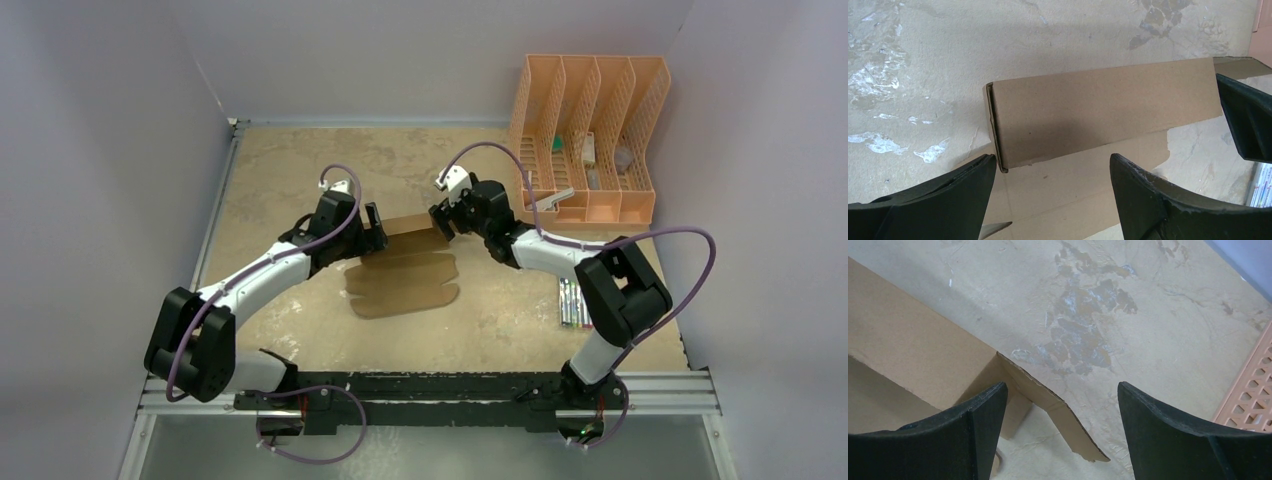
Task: Fold the paper box
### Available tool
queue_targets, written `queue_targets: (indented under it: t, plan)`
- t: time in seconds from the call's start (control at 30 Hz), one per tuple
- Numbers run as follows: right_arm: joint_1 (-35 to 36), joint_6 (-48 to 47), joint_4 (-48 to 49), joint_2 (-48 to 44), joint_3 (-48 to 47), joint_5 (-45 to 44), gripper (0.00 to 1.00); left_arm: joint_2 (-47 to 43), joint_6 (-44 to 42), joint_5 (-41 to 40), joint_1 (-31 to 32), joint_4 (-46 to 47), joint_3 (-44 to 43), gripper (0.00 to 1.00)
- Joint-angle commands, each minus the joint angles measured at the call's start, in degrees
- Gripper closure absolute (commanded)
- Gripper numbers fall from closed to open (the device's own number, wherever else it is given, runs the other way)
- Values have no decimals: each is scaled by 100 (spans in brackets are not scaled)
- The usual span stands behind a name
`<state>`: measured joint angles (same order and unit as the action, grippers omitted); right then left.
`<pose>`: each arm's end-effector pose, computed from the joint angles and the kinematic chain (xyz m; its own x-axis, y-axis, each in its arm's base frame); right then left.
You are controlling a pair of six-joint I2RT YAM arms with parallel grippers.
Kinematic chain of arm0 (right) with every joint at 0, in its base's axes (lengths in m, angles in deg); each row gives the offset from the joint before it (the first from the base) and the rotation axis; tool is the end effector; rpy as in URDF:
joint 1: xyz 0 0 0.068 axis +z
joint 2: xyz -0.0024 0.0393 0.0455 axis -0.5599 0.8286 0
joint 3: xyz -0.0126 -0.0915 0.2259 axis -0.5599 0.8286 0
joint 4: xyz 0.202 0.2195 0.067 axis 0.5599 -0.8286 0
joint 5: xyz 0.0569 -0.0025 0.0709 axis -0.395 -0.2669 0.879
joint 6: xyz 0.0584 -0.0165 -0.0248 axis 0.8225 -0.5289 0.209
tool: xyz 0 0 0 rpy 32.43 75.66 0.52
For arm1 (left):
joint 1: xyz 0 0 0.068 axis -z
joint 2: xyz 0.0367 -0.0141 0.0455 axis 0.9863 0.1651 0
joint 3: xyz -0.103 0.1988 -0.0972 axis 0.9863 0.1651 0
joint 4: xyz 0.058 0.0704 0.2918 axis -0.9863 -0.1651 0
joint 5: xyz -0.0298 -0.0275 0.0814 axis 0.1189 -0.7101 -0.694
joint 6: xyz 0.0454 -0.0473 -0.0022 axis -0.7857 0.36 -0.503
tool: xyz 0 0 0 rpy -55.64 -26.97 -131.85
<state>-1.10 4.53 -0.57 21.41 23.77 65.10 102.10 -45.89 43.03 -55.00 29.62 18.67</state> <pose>0.3495 0.2277 0.1504 -0.1102 -0.3526 -0.9293 -0.6023 0.7674 -0.2197 0.3075 -0.1439 0.1554 -0.7486 -0.3421 -0.5679 -0.0934 0.9025 -0.4205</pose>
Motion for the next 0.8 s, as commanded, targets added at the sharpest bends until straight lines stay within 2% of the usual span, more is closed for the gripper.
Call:
queue_targets:
  t: [0.0, 0.07, 0.1, 0.13, 0.3, 0.37, 0.53, 0.63, 0.77]
  plan:
    - [8, 174, 356, -32, -37, -4, 16, -41, -144, 227, -45, 160, -286, 17]
    - [12, 226, 371, 24, -53, 17, 14, -41, -103, 336, -45, 251, -270, 17]
    - [14, 245, 409, 53, -49, 59, 3, -35, -76, 391, -45, 287, -258, 17]
    - [25, 260, 459, 85, -24, 72, 1, -33, -55, 412, -45, 298, -256, 18]
    - [54, 173, 570, 32, 147, -88, 1, -57, -134, 294, -49, 69, -339, 18]
    - [43, 158, 339, -120, 147, -77, 1, -131, -235, 94, -58, -140, -384, 18]
    - [3, -63, -309, -547, 3, -743, 1, -414, -466, -424, -62, -735, -525, 17]
    - [-48, 140, -613, -828, 61, -1101, 1, -617, -539, -652, -67, -1034, -602, 16]
    - [-121, 391, -858, -1095, 235, -1018, 2, -784, -625, -934, -86, -1428, -723, 15]
